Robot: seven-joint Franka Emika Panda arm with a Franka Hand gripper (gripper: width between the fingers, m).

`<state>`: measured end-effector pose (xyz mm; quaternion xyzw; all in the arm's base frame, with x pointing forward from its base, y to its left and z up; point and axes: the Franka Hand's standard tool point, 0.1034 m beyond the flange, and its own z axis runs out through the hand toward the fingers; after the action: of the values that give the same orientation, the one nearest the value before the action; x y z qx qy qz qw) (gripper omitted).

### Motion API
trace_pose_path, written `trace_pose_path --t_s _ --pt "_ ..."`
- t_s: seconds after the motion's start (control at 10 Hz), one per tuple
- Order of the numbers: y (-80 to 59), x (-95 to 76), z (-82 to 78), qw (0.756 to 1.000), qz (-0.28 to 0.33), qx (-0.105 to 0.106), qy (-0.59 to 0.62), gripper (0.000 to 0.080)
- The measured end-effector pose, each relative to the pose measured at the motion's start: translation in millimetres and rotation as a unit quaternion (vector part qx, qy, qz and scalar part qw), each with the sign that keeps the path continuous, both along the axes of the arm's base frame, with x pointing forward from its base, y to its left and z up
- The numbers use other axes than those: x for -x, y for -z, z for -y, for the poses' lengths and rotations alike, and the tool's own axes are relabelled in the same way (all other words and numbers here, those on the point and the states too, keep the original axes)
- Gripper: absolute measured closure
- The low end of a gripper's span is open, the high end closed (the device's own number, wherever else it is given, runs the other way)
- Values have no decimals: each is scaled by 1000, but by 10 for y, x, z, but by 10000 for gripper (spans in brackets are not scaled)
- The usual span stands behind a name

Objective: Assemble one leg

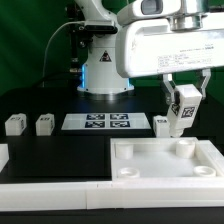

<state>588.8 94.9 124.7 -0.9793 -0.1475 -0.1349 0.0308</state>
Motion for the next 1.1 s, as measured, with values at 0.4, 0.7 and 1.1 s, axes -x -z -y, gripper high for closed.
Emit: trace_pose_path --t_s 0.4,0.7,1.1 --pt "-4 -26 37 997 75 -5 -3 506" --pt "-41 -178 -34 997 82 -9 -4 506" --pt "2 -319 -115 995 103 -16 -7 506"
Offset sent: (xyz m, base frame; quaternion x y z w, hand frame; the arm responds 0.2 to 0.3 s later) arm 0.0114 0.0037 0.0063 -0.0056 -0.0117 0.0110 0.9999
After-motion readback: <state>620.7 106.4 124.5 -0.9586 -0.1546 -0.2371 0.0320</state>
